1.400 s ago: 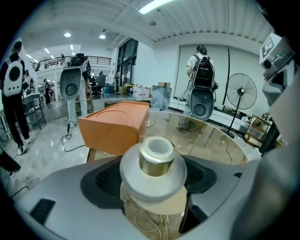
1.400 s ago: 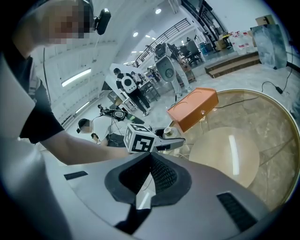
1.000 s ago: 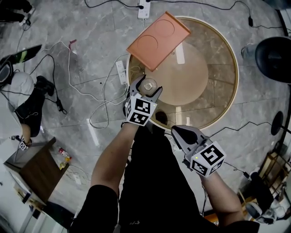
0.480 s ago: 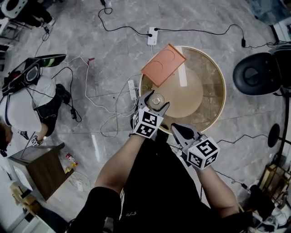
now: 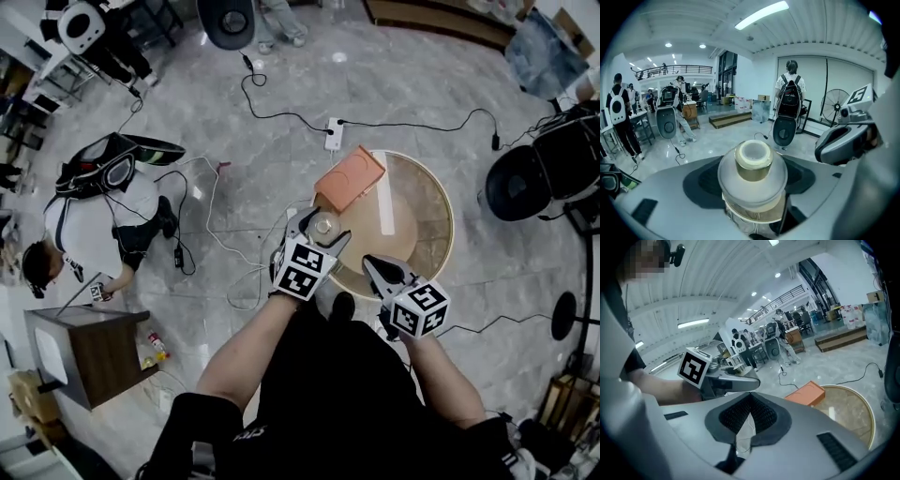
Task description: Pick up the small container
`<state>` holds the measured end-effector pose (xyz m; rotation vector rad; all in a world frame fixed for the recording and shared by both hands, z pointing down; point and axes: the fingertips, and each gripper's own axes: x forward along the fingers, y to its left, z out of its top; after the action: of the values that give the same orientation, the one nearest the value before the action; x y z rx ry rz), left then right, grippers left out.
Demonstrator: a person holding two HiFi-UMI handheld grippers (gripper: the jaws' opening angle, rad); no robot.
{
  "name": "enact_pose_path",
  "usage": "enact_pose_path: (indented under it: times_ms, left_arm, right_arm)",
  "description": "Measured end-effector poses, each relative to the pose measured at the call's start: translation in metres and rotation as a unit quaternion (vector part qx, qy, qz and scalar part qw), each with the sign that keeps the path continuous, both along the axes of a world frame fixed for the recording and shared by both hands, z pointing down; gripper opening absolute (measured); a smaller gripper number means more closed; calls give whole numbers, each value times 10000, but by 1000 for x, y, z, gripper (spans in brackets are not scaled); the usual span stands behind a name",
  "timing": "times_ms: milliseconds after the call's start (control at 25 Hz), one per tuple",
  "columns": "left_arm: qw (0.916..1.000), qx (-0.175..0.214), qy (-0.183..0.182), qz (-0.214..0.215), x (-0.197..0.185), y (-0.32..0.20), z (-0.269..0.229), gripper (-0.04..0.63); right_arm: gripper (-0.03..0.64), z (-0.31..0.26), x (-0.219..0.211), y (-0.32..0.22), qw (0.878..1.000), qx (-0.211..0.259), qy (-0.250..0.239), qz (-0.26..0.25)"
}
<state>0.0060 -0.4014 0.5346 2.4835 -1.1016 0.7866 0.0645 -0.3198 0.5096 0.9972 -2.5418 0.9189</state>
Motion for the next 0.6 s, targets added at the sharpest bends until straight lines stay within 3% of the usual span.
enact_pose_path:
  times_ms: [320, 600]
  left_arm:
    - [9999, 94, -101, -18, -8, 47, -69, 344]
    - [9994, 214, 75, -279, -12, 72, -96, 344]
  right_arm:
    - [14, -53, -9, 30, 9991, 292, -229, -193]
    - [14, -65, 1, 43, 9978, 478, -168, -421]
